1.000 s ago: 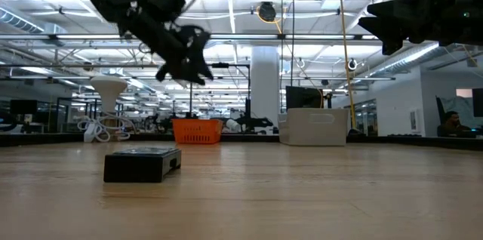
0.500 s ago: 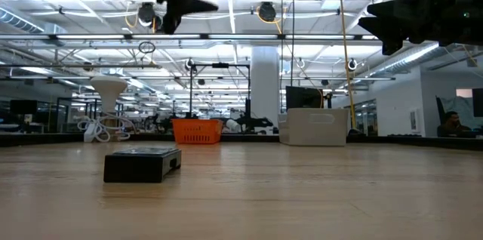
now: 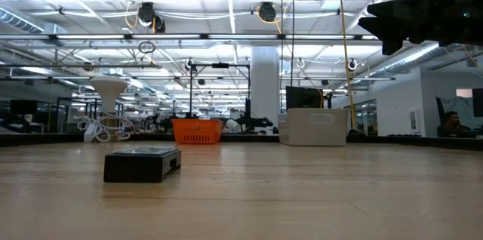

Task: Pick & Place Office items
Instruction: Put the black digital timer into the orange bin

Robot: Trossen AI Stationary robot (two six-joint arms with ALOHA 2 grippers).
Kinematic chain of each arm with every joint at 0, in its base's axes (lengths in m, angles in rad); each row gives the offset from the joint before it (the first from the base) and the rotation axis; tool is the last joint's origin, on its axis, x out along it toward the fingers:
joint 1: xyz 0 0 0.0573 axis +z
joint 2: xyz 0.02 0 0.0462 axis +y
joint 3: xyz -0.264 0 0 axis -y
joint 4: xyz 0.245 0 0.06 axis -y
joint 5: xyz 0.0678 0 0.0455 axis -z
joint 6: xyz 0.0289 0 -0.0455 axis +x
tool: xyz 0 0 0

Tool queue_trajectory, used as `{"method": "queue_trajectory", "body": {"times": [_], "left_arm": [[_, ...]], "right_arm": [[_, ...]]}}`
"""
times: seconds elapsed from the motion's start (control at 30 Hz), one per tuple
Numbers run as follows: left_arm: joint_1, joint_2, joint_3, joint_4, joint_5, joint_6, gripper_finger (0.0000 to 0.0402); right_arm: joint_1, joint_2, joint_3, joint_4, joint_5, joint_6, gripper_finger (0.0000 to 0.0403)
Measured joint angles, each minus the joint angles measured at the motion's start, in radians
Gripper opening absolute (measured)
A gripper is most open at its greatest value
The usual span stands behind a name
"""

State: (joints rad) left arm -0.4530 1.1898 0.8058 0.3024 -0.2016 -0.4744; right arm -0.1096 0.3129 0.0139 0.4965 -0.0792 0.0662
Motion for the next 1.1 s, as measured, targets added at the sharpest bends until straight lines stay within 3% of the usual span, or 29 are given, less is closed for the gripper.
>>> {"method": "queue_trajectory", "body": {"times": [0.27,0.5,0.67,0.8,0.97,1.1], "left_arm": [[-0.209,0.192,0.002,0.289,-0.163,0.162,0.0132],[-0.219,0.436,0.001,0.454,-0.166,0.145,0.0131],[-0.196,0.527,0.000,0.463,-0.120,0.121,0.0132],[-0.184,0.555,0.030,0.258,-0.096,-0.010,0.0132],[-0.163,0.559,0.190,-0.253,-0.119,-0.143,0.0133],[-0.142,0.586,0.309,-0.510,-0.170,-0.208,0.0158]], "right_arm": [[0.000,0.000,0.000,0.000,0.000,0.000,0.0171],[0.000,0.000,0.000,0.000,0.000,0.000,0.0171],[0.000,0.000,0.000,0.000,0.000,0.000,0.0171],[0.000,0.000,0.000,0.000,0.000,0.000,0.0171],[0.000,0.000,0.000,0.000,0.000,0.000,0.0171],[0.000,0.000,0.000,-0.001,0.000,0.000,0.0171]]}}
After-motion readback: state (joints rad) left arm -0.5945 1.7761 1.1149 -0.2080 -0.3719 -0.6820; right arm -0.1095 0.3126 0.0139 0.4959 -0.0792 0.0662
